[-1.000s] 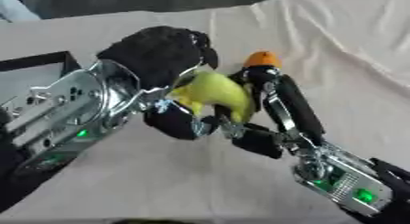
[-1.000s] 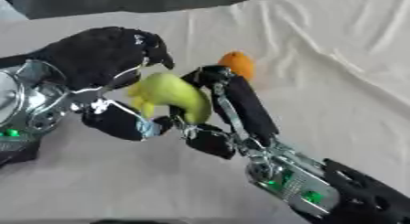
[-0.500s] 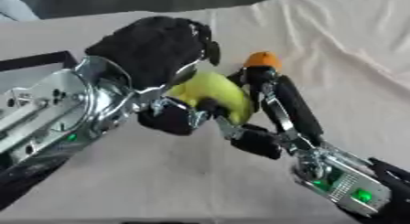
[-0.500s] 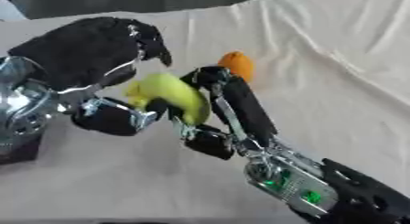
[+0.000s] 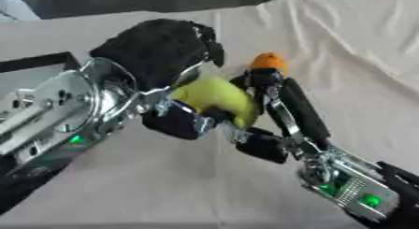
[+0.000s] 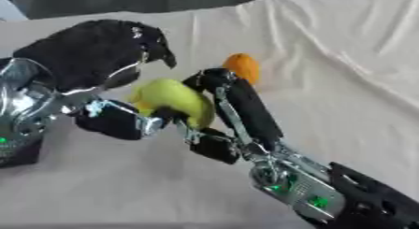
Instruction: Pick up the objects with one hand, pass them to the other hand, and then place them into the box on the other side of the table.
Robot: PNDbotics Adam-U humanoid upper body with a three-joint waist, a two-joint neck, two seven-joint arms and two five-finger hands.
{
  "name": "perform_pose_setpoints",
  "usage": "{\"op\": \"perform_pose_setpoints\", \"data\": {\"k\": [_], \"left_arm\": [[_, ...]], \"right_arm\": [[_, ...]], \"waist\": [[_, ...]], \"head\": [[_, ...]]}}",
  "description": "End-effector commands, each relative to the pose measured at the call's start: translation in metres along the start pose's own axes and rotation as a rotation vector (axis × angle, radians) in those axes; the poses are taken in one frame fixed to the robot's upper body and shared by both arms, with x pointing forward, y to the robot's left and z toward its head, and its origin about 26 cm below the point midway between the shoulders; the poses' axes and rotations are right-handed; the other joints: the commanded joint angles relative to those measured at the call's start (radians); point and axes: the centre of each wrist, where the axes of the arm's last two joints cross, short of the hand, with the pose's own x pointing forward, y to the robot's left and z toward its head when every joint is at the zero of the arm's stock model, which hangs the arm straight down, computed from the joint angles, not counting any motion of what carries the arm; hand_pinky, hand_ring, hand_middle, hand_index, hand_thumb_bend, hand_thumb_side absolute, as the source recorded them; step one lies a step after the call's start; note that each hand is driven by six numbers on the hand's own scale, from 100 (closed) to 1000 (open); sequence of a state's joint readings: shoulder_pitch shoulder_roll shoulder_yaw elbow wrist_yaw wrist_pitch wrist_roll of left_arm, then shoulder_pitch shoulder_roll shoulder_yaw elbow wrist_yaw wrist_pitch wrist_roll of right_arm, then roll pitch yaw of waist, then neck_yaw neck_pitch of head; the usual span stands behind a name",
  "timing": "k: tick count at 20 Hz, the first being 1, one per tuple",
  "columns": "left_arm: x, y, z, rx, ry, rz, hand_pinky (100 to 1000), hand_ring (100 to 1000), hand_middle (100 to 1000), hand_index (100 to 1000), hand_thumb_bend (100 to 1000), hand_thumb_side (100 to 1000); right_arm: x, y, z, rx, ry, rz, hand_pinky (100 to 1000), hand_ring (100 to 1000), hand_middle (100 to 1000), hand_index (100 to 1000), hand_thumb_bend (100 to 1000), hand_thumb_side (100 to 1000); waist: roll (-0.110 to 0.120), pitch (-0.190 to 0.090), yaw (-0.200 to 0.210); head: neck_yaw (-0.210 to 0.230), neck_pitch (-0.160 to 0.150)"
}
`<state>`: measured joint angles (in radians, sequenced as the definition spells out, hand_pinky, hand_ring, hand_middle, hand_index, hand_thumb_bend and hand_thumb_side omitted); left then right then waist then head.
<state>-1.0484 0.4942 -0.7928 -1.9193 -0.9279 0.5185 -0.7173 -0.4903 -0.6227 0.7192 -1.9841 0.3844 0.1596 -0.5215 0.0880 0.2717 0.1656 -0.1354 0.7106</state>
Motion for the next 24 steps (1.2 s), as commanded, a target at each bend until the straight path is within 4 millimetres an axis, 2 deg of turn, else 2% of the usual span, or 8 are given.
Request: {"op": "perform_pose_setpoints", "data": {"k": [1, 5, 10, 12, 15, 18, 19, 24], "left_arm": [[-0.004, 0.002, -0.005, -0.195, 0.135, 0.112, 878, 890, 797, 828, 413, 480], [-0.006, -0.004, -0.014, -0.219, 0.141, 0.095, 878, 888, 790, 822, 398, 478], [-0.005, 0.001, -0.01, -0.188, 0.147, 0.102, 862, 862, 752, 785, 223, 362], [-0.003, 0.004, -0.007, -0.172, 0.148, 0.108, 852, 836, 726, 774, 207, 350], [-0.002, 0.002, -0.008, -0.18, 0.147, 0.107, 843, 825, 722, 775, 234, 363], [-0.001, 0.004, -0.009, -0.176, 0.14, 0.11, 836, 815, 708, 765, 162, 329], [0.0, 0.006, -0.008, -0.168, 0.137, 0.116, 831, 802, 691, 747, 110, 309], [0.006, 0.018, 0.008, -0.109, 0.091, 0.188, 799, 721, 585, 648, 100, 273]], "right_arm": [[0.002, -0.006, -0.002, -0.014, -0.035, 0.019, 220, 553, 373, 482, 100, 100], [0.002, -0.005, -0.001, -0.022, -0.063, 0.03, 224, 553, 372, 480, 100, 100], [0.002, -0.004, 0.0, -0.017, -0.064, 0.032, 222, 553, 372, 480, 100, 100], [0.002, -0.004, 0.0, -0.014, -0.065, 0.032, 222, 553, 371, 480, 100, 100], [0.003, -0.003, 0.0, -0.009, -0.083, 0.038, 227, 554, 373, 481, 100, 100], [0.003, -0.003, 0.0, -0.004, -0.091, 0.041, 226, 555, 374, 481, 100, 100], [0.003, -0.002, 0.0, 0.0, -0.093, 0.041, 225, 556, 375, 482, 100, 100], [0.004, -0.002, 0.0, 0.011, -0.088, 0.049, 229, 561, 385, 491, 100, 100]], "waist": [[-0.003, -0.022, 0.001], [-0.002, -0.022, 0.0], [-0.002, -0.022, 0.001], [-0.002, -0.021, 0.001], [-0.002, -0.021, 0.0], [-0.002, -0.019, -0.001], [-0.002, -0.019, -0.001], [-0.001, -0.019, -0.001]], "head": [[0.0, -0.004], [0.0, -0.005], [-0.002, -0.007], [-0.003, -0.006], [-0.003, -0.004], [-0.004, -0.004], [-0.006, -0.004], [-0.009, -0.002]]}}
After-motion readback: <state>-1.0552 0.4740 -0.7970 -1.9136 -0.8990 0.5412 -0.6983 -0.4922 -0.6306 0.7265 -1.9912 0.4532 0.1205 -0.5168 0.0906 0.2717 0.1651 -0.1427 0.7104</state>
